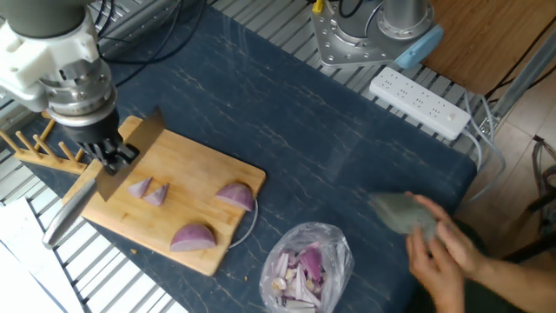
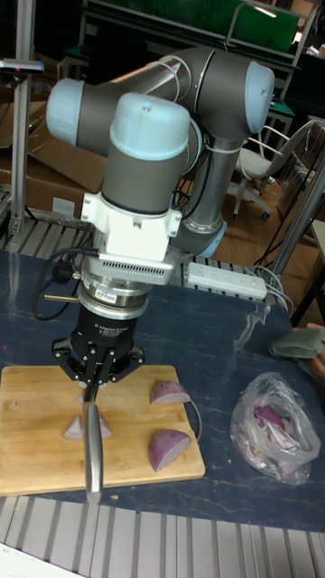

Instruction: Chop the onions

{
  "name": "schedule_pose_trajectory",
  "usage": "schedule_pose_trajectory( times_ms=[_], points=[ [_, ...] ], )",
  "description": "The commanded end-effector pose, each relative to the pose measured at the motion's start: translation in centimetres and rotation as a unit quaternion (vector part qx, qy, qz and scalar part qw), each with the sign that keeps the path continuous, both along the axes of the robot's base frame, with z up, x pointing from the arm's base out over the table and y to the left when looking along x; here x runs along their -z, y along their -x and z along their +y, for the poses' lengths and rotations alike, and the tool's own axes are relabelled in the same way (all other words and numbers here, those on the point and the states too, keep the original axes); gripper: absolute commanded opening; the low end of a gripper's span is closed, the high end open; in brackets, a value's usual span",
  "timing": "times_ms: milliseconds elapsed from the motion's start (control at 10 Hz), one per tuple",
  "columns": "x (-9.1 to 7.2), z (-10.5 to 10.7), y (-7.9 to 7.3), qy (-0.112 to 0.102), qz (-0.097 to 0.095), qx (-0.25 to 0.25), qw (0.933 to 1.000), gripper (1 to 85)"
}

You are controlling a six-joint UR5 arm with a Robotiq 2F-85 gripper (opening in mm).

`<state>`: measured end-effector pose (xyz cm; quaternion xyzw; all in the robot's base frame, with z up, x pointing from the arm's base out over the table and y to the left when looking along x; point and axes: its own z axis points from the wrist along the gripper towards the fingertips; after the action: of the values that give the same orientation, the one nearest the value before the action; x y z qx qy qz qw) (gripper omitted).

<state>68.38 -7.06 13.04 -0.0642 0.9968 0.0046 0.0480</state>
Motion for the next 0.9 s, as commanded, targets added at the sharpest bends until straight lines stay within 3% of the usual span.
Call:
schedule_pose_trajectory(
  times_ms=[0, 300, 800],
  points=[
    [0.9, 0.6, 0.8, -0.018, 0.018, 0.024, 0.9994, 1.0],
    [1.8, -0.9, 0.7, -0.007, 0.016, 0.011, 0.9998, 1.0],
    [3.1, -1.4, 0.1, -0.008, 0.007, 0.012, 0.9999, 1.0]
  ],
)
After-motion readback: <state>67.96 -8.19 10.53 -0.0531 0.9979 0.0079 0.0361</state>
